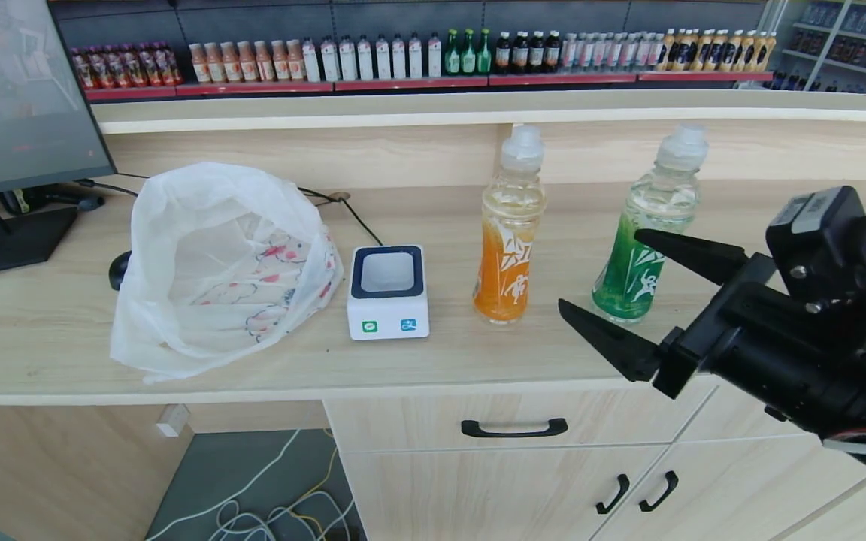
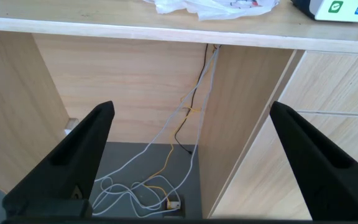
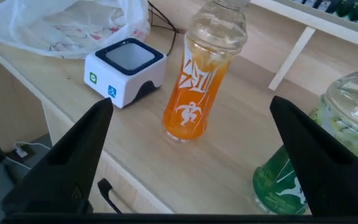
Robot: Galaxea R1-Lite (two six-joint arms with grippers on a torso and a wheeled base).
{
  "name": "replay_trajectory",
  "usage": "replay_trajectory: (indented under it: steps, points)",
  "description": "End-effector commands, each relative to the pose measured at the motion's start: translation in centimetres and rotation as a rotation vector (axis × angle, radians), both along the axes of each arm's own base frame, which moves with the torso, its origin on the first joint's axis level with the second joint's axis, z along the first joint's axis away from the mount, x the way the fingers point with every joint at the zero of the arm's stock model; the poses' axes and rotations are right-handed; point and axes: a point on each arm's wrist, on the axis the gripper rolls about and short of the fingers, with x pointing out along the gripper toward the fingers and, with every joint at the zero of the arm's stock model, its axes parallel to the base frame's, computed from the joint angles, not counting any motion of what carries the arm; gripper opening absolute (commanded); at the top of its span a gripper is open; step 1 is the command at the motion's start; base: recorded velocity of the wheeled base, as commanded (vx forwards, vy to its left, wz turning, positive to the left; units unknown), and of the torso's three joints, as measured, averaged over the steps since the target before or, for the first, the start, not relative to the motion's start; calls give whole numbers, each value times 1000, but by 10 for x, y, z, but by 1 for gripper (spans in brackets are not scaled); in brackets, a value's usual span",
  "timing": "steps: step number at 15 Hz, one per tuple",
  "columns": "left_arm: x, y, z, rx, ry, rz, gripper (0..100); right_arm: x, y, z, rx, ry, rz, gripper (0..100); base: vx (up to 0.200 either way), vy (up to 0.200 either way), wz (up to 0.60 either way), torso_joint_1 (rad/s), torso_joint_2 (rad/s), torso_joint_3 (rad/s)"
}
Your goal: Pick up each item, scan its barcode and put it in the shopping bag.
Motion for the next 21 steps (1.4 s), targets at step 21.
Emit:
replay_trajectory:
  steps: [21]
  points:
    - [0, 0, 0, 0, -1, 1, 100, 67, 91, -32, 329, 54, -320, 100, 0, 0, 0, 0, 0, 0]
